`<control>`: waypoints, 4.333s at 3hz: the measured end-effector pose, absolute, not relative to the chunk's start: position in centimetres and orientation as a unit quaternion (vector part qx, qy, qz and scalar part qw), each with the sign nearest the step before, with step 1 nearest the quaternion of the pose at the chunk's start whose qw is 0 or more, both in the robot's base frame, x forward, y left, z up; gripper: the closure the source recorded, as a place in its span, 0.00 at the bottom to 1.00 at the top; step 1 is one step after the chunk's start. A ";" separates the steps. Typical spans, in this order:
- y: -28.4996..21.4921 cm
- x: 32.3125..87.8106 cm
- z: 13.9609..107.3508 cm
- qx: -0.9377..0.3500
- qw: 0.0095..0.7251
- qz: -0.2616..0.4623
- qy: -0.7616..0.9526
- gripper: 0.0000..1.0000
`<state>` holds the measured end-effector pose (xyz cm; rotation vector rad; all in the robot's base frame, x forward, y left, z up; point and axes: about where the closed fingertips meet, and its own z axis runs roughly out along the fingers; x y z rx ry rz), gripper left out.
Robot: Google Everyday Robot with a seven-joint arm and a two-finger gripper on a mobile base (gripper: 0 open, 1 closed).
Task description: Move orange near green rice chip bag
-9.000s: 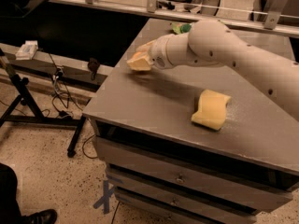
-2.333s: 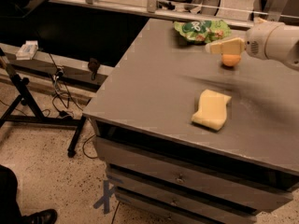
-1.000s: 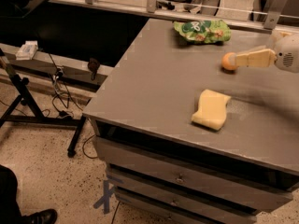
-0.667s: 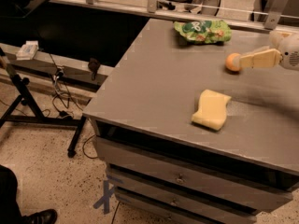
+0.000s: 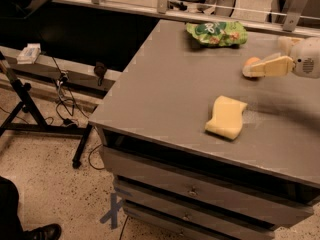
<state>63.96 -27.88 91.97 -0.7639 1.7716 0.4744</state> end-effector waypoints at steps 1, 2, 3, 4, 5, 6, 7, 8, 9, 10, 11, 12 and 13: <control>-26.9 65.8 90.4 -0.340 0.548 0.189 0.740 0.00; -26.9 67.4 88.9 -0.353 0.548 0.178 0.737 0.00; -27.5 68.9 87.8 -0.356 0.549 0.169 0.737 0.00; -28.3 69.8 87.3 -0.352 0.550 0.163 0.740 0.17; -29.0 70.1 86.9 -0.348 0.551 0.162 0.741 0.40; -29.9 69.7 86.4 -0.344 0.548 0.162 0.745 0.64; -30.3 69.6 86.5 -0.342 0.549 0.164 0.745 0.87; -28.3 71.1 88.0 -0.352 0.564 0.181 0.725 1.00; -24.4 73.3 89.8 -0.365 0.582 0.211 0.695 1.00; -21.2 75.2 89.7 -0.372 0.589 0.230 0.680 1.00; -19.4 77.0 88.9 -0.373 0.597 0.234 0.671 1.00; -19.3 78.9 88.9 -0.371 0.610 0.223 0.664 1.00; -19.2 80.6 89.7 -0.372 0.622 0.213 0.655 1.00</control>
Offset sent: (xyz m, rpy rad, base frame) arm 0.0520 0.0025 -0.0471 -0.0972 -0.0621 0.0283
